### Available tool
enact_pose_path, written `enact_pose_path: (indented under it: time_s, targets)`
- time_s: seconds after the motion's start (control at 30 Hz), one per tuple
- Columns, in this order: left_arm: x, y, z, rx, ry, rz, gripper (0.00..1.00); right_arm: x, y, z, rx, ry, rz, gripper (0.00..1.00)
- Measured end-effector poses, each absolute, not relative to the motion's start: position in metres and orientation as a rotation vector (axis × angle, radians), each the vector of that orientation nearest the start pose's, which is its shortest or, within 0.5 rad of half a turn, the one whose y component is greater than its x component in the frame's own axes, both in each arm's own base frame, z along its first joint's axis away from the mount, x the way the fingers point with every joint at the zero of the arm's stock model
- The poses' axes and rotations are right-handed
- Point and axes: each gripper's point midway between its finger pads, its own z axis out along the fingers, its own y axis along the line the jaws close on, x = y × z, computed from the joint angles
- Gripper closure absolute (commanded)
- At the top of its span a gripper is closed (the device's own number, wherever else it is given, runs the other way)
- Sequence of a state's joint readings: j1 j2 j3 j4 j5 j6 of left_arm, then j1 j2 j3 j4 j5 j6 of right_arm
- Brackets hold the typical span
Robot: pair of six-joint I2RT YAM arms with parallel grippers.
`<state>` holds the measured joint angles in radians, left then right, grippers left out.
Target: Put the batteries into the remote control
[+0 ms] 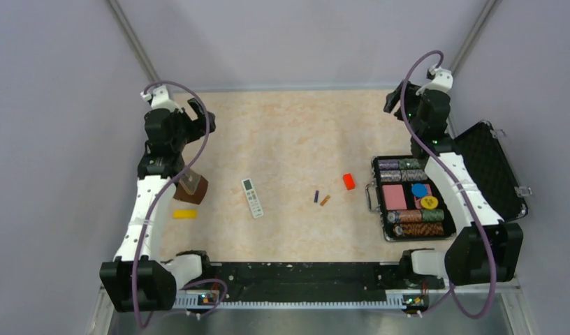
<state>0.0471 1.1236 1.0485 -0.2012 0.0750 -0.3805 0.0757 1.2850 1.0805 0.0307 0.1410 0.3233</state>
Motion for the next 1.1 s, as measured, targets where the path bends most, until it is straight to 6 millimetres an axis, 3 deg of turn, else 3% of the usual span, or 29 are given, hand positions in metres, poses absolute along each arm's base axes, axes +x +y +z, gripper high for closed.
enact_pose_path:
  time_s: [0.07, 0.23, 0.43, 0.6, 0.67, 0.87, 0.97, 1.1]
  targets:
    - [0.384, -0.010, 0.288, -0.354, 1.819, -0.307, 0.01, 0.435, 0.027, 0.293, 0.301, 1.733, 0.200, 0.10]
    - [0.382, -0.014, 0.278, -0.356, 1.840, -0.331, 0.01, 0.434, 0.045, 0.289, 0.269, 1.773, 0.300, 0.10]
    - [0.387, -0.059, 0.253, -0.244, 1.983, -0.481, 0.01, 0.429, 0.073, 0.261, 0.237, 1.879, 0.375, 0.14]
    - [0.371, -0.126, 0.194, -0.214, 2.217, -0.519, 0.07, 0.419, 0.117, 0.235, 0.168, 1.981, 0.435, 0.19]
    - [0.360, -0.140, 0.170, -0.260, 2.310, -0.513, 0.09, 0.415, 0.132, 0.226, 0.144, 2.015, 0.457, 0.20]
    - [0.331, -0.145, 0.100, -0.435, 2.535, -0.315, 0.11, 0.398, 0.164, 0.210, 0.107, 2.080, 0.477, 0.20]
    - [0.316, -0.145, 0.079, -0.467, 2.596, -0.252, 0.12, 0.389, 0.172, 0.197, 0.102, 2.125, 0.463, 0.20]
    - [0.302, -0.141, 0.056, -0.517, 2.646, -0.191, 0.15, 0.379, 0.166, 0.176, 0.133, 2.185, 0.426, 0.26]
